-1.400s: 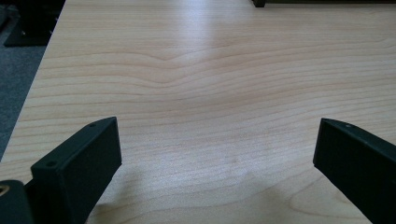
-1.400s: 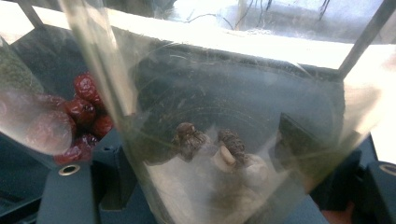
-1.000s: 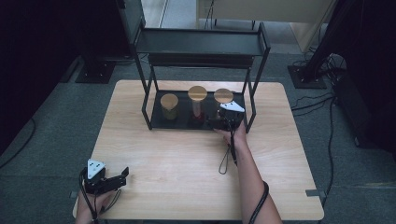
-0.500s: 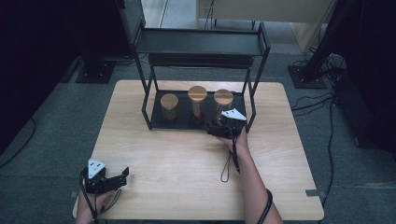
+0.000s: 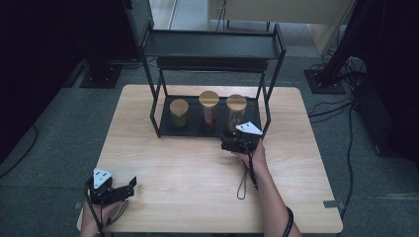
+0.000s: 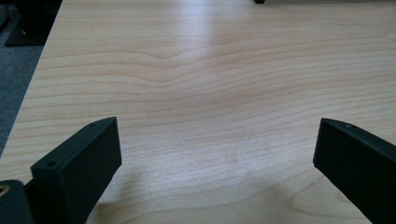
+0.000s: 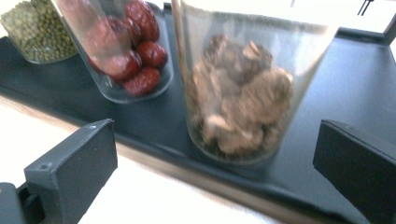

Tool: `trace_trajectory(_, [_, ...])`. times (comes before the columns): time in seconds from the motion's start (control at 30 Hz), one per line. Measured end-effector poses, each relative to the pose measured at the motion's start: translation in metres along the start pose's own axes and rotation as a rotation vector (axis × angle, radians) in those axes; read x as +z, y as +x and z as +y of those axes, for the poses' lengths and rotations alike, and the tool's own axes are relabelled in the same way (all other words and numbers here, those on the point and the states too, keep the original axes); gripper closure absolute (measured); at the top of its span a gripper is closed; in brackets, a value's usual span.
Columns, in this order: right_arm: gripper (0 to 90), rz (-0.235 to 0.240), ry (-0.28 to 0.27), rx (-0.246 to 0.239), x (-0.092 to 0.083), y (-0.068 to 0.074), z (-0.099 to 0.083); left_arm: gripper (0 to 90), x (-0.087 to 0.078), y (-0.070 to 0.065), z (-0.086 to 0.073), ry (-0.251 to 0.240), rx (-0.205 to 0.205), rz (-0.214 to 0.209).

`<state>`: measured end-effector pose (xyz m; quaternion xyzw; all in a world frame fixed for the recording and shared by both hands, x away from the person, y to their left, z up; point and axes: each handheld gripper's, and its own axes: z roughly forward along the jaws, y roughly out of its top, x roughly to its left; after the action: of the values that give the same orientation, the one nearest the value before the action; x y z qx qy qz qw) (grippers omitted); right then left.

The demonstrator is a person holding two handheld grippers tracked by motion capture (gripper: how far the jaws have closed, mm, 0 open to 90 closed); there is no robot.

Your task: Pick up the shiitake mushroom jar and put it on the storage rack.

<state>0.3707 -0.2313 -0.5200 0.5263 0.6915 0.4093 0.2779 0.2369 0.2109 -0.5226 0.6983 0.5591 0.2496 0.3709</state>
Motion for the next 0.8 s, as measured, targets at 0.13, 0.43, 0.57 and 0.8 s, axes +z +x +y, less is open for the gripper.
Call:
trace_trajectory(0.13, [0.0, -0.010, 0.006, -0.001, -0.003, -0.002, -0.004, 1.2, 0.000, 0.000, 0.000, 0.000, 0.001, 0.000])
trace_trajectory(0.43, [0.0, -0.028, 0.019, -0.014, -0.014, -0.005, -0.011, 1.2, -0.001, 0.000, 0.000, -0.005, -0.001, -0.001])
trace_trajectory(0.57, [0.0, -0.034, 0.024, -0.022, -0.019, -0.005, -0.014, 1.2, -0.001, 0.000, 0.000, -0.005, 0.001, -0.003])
trace_trajectory(0.8, [0.0, -0.043, 0.031, -0.055, -0.030, -0.004, -0.020, 1.2, 0.000, 0.000, 0.000, -0.005, 0.003, -0.002])
